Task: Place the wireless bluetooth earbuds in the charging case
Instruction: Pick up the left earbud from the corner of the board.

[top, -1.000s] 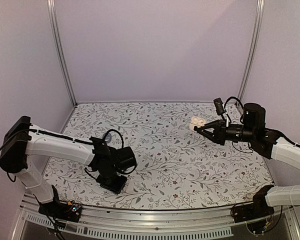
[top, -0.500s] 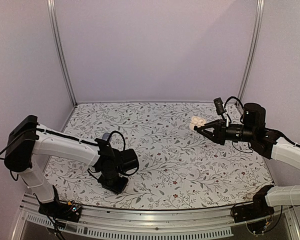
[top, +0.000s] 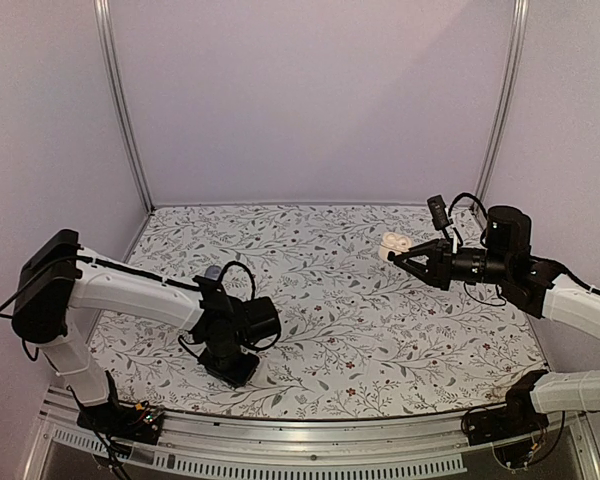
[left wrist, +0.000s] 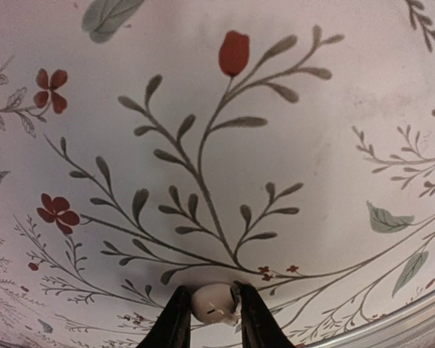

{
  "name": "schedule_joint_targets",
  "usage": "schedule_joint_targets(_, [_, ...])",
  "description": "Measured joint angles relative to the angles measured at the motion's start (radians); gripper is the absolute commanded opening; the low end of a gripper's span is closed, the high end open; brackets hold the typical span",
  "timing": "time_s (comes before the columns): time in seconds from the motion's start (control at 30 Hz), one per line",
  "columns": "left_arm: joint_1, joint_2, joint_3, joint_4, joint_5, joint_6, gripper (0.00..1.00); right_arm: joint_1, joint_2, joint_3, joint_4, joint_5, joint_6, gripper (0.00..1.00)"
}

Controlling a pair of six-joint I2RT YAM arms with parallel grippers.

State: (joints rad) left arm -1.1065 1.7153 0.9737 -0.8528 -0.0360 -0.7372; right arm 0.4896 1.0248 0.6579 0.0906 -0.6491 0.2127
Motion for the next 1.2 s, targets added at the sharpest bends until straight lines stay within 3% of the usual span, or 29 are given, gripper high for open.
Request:
schedule_joint_targets(0.43, [-0.002,0.006,0.009,0.003,-0.016,0.02,0.14,0.0,0.0,0.0,0.0,0.0,-0.002,0.0])
schedule_joint_targets(0.77, [-0.002,-0.027,0.043,0.027,-0.121,0.035,0.13,0.0,0.011,0.0,0.001,-0.008,-0.005,0.0])
schedule_joint_targets(0.97, [-0.002,-0.21,0.118,0.112,-0.217,0.087,0.11,0.0,0.035,0.003,0.016,-0.047,-0.019,0.0])
schedule_joint_targets(1.2, [-0.005,-0.432,0.154,0.322,-0.297,0.239,0.11,0.045,0.055,0.042,0.042,-0.085,-0.065,0.0])
